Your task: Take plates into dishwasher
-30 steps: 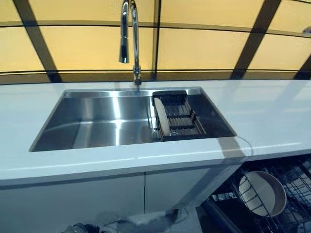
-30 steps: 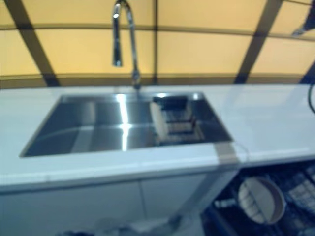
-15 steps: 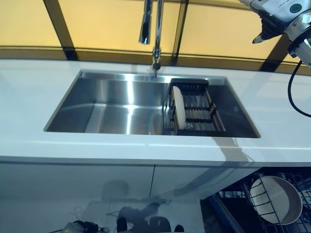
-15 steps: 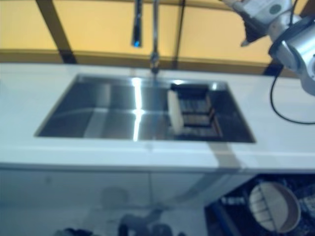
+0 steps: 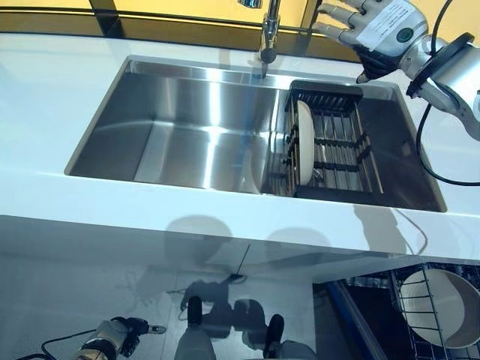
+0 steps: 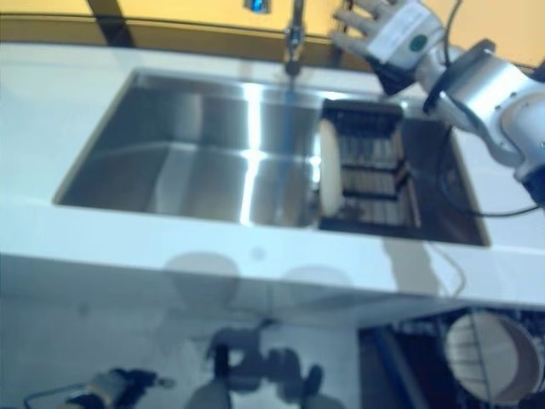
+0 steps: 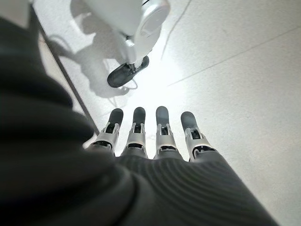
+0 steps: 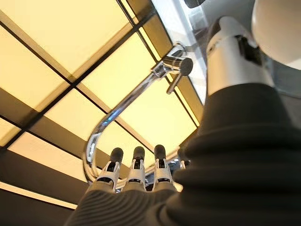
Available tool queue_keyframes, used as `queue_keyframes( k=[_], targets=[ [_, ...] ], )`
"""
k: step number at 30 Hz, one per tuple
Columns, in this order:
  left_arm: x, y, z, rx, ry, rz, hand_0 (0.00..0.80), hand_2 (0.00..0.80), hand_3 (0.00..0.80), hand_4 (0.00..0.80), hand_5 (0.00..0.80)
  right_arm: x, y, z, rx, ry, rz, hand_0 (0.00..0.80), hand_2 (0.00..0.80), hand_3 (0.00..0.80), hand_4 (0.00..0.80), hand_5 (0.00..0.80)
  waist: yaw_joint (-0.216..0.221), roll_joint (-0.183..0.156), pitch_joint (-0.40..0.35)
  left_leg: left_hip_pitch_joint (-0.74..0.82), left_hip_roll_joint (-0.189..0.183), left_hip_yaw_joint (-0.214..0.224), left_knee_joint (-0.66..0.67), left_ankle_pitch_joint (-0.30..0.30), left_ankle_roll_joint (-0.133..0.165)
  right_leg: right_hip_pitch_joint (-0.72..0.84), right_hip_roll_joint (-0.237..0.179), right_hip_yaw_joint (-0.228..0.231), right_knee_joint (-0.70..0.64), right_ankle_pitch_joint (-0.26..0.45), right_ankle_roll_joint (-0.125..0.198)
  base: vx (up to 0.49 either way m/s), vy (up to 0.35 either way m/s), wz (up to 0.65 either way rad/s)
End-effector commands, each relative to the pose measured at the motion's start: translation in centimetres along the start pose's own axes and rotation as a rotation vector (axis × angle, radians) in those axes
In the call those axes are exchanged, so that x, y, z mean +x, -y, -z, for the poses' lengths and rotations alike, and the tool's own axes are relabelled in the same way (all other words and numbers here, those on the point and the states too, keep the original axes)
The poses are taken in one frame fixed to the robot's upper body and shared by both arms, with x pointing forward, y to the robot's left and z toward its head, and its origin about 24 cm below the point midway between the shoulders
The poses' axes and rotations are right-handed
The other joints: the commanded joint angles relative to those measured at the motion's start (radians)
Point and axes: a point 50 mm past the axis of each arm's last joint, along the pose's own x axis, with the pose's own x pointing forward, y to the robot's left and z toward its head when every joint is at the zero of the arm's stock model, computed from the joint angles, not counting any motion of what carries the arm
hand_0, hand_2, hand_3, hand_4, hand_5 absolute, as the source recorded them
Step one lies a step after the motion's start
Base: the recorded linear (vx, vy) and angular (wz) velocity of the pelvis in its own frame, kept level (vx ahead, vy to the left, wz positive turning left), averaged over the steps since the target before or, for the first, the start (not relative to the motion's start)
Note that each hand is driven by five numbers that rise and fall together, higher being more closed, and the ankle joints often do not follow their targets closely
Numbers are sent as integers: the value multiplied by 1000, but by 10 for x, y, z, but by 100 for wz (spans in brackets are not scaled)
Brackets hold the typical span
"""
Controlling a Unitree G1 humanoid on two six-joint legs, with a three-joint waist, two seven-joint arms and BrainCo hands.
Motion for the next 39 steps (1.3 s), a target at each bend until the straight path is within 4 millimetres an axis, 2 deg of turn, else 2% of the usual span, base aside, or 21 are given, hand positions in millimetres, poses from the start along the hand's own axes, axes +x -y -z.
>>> queue_keyframes(
  k=[1,25,39],
  targets=[
    [-8,-30,-4,-6,-11,-74,0,0,0,0,0,6,29,14,-92,-6,48,0,0,0,0,0,22,-60,17,45,15,57,-2,-53,-9,0,-59,41,-1,-4,83,0,0,0],
    [-9,-33,-17,-7,7,-71,0,0,0,0,0,13,27,-26,-83,201,-12,0,0,0,0,0,19,-61,27,45,19,72,-2,-50,-17,-3,-58,39,-1,-1,86,0,0,0],
    [-9,-31,-15,-9,11,-72,0,0,0,0,0,11,23,-36,-80,249,-47,0,0,0,0,0,22,-58,34,42,19,73,-2,-48,-18,-5,-61,35,-1,-1,86,0,0,0]
  ],
)
